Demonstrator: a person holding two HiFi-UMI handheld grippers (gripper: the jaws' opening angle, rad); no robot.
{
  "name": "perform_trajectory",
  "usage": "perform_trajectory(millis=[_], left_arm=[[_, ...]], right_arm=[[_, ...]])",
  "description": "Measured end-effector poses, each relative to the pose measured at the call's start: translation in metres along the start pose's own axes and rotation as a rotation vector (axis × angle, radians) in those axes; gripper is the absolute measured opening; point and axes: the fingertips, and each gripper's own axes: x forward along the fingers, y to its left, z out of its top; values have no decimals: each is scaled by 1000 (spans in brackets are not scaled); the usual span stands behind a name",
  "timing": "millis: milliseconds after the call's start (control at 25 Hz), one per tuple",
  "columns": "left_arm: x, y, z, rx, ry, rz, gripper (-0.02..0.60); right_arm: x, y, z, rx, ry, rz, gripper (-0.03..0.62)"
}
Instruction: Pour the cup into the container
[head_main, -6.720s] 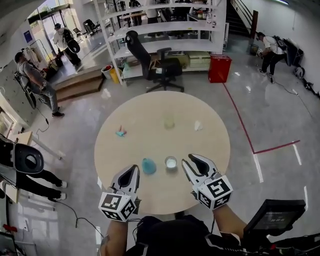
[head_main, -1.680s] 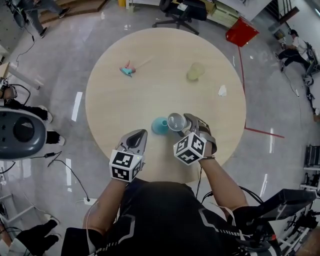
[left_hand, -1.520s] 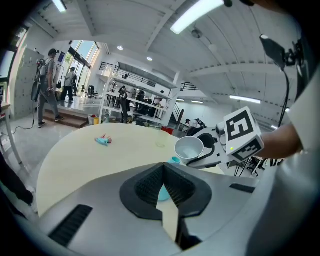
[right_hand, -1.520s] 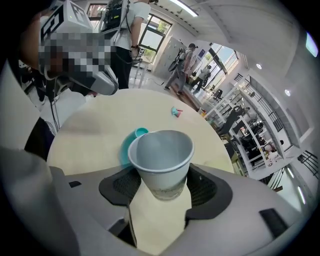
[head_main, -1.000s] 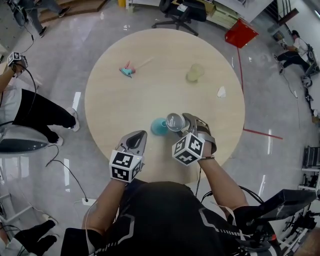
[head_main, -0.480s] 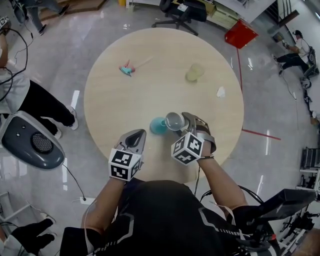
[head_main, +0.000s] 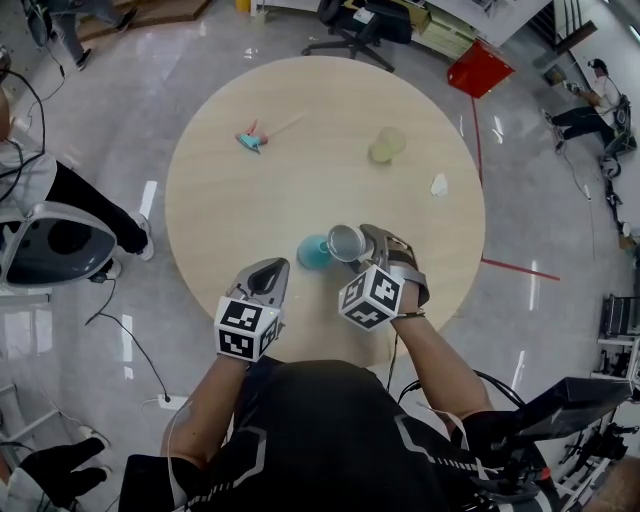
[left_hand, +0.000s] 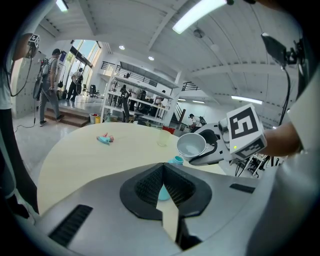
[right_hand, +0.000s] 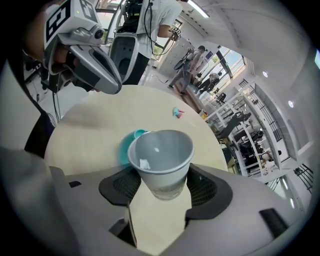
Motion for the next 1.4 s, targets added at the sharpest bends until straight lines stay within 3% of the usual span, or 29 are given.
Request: perform_trajectory(millis=[480,800,1120,1400], left_arm=[[-2,1,-5,-4,13,13,2],[-2,-3,-1,9,34,8,2],[6,-3,7,27,35,0,2],[23,-6,4,15,43,3,1]], right_arm=[[3,3,-2,28,-8,-6,293],[2,7,-2,303,-118,91,293],[-5,1,-16,536,-267,109,293],[3,-5,-47,646,-288,98,293]])
